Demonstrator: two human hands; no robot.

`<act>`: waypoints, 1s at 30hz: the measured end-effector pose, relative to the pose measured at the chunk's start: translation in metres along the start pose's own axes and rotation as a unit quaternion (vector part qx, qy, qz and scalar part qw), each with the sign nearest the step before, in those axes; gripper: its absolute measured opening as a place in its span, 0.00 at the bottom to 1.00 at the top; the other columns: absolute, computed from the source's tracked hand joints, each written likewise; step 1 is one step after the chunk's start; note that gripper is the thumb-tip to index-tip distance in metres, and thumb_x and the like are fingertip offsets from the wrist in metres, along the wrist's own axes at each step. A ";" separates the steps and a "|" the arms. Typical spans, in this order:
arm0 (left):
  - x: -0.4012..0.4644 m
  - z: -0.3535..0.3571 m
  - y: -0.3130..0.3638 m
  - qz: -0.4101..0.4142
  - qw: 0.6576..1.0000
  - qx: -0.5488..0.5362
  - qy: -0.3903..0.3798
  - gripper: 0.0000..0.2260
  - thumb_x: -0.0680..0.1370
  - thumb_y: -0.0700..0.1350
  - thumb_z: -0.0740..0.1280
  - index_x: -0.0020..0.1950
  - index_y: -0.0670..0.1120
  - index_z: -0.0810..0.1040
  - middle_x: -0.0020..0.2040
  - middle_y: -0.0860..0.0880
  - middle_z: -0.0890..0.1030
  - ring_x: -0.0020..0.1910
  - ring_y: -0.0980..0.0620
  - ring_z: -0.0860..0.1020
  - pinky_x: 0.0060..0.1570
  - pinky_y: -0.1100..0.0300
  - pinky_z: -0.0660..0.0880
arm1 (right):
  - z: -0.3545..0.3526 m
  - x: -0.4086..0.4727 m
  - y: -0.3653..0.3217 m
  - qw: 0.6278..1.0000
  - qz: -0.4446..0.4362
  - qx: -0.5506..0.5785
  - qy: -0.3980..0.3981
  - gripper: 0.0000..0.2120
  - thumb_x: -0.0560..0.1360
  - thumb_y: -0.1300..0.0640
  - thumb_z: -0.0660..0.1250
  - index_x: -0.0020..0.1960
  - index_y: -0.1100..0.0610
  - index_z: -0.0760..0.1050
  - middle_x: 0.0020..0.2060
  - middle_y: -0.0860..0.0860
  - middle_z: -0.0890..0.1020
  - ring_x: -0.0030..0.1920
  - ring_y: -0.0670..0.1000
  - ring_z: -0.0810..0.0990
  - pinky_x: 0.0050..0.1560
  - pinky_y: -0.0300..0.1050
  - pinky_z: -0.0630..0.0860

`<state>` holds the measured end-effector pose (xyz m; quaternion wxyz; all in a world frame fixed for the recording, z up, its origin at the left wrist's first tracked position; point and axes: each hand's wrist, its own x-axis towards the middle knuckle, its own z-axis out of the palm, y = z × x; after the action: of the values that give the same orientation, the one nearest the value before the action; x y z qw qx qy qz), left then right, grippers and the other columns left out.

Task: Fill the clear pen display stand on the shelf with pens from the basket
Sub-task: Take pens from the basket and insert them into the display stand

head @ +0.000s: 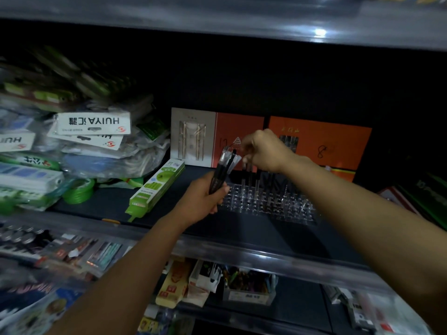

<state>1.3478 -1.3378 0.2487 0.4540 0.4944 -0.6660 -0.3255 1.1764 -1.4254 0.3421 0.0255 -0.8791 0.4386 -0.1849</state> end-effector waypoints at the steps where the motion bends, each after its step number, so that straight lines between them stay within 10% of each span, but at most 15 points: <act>1: 0.000 0.000 0.000 0.001 1.000 -0.001 0.000 0.03 0.79 0.42 0.64 0.46 0.48 0.72 0.33 0.49 0.76 0.24 0.59 0.74 0.27 0.64 0.73 | -0.004 -0.004 -0.002 0.999 -0.001 0.035 -0.005 0.05 0.71 0.65 0.74 0.45 0.59 0.81 0.41 0.55 0.84 0.44 0.54 0.83 0.48 0.54 0.81; 15: -0.011 0.006 0.017 0.011 1.000 0.006 -0.004 0.03 0.79 0.42 0.64 0.45 0.44 0.73 0.32 0.48 0.75 0.25 0.55 0.73 0.27 0.64 0.72 | -0.044 -0.037 -0.019 0.984 -0.002 0.165 -0.063 0.05 0.75 0.58 0.71 0.42 0.58 0.78 0.37 0.54 0.84 0.39 0.52 0.83 0.42 0.46 0.81; 26: -0.017 -0.007 0.005 -0.010 0.999 0.042 0.017 0.03 0.79 0.43 0.63 0.46 0.45 0.73 0.31 0.48 0.74 0.24 0.57 0.71 0.27 0.63 0.71 | -0.070 -0.036 -0.015 0.947 0.085 0.290 0.105 0.09 0.73 0.65 0.69 0.36 0.59 0.73 0.36 0.58 0.83 0.35 0.43 0.83 0.37 0.36 0.77; 30: -0.015 -0.009 0.002 -0.006 0.998 0.046 0.030 0.04 0.79 0.43 0.63 0.46 0.44 0.73 0.31 0.48 0.74 0.24 0.57 0.71 0.27 0.63 0.71 | -0.064 -0.028 -0.008 0.962 0.099 0.232 0.103 0.06 0.73 0.61 0.71 0.43 0.63 0.76 0.42 0.59 0.85 0.46 0.51 0.84 0.51 0.51 0.80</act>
<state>1.3569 -1.3227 0.2499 0.4487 0.5283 -0.6633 -0.2822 1.1454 -1.3914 0.3944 0.2015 -0.7773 0.4686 -0.3682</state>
